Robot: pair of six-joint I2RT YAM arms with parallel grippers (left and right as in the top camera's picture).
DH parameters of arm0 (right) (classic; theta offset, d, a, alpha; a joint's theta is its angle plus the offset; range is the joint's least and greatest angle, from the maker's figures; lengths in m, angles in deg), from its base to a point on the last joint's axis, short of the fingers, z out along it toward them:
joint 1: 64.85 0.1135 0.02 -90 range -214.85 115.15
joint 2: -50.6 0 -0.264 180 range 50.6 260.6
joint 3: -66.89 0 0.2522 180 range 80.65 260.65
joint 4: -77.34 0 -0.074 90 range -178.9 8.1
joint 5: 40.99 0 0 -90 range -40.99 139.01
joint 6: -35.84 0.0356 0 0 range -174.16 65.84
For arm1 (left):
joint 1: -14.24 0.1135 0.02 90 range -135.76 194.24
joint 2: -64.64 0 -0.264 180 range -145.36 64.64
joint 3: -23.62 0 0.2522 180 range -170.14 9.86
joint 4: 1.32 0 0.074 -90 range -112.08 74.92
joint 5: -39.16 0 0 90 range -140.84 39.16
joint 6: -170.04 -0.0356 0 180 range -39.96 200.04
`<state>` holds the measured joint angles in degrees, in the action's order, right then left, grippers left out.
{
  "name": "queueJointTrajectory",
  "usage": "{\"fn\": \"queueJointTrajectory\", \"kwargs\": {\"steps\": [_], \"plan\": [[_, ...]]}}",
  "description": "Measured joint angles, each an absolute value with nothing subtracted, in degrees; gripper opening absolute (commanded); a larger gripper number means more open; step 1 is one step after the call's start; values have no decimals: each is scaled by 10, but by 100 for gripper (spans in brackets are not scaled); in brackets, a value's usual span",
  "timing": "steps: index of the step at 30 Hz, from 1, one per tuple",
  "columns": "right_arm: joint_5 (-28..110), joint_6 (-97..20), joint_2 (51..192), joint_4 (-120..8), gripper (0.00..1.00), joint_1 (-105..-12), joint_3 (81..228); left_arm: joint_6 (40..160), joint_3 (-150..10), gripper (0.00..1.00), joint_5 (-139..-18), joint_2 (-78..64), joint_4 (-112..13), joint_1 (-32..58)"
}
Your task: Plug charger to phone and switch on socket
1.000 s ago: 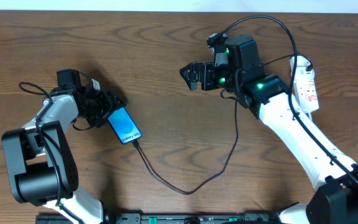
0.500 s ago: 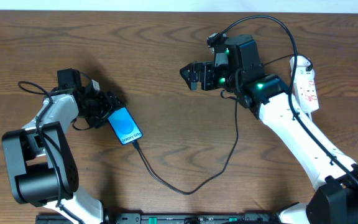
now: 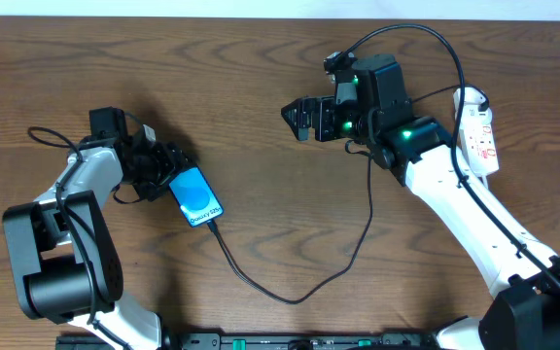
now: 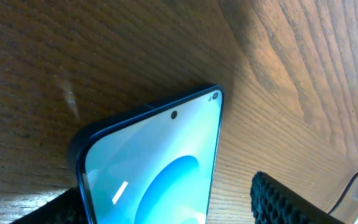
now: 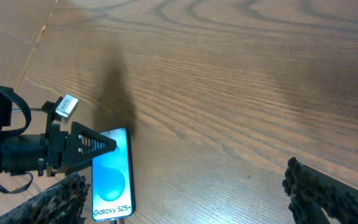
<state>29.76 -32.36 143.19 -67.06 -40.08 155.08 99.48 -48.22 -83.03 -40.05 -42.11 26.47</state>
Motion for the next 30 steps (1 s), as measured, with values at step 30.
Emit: {"fn": "queueJointTrajectory", "kwargs": {"steps": [30], "plan": [[295,-324,1432,-669,99,-401,1551,997,-486,95,-827,-394,-423,264]]}}
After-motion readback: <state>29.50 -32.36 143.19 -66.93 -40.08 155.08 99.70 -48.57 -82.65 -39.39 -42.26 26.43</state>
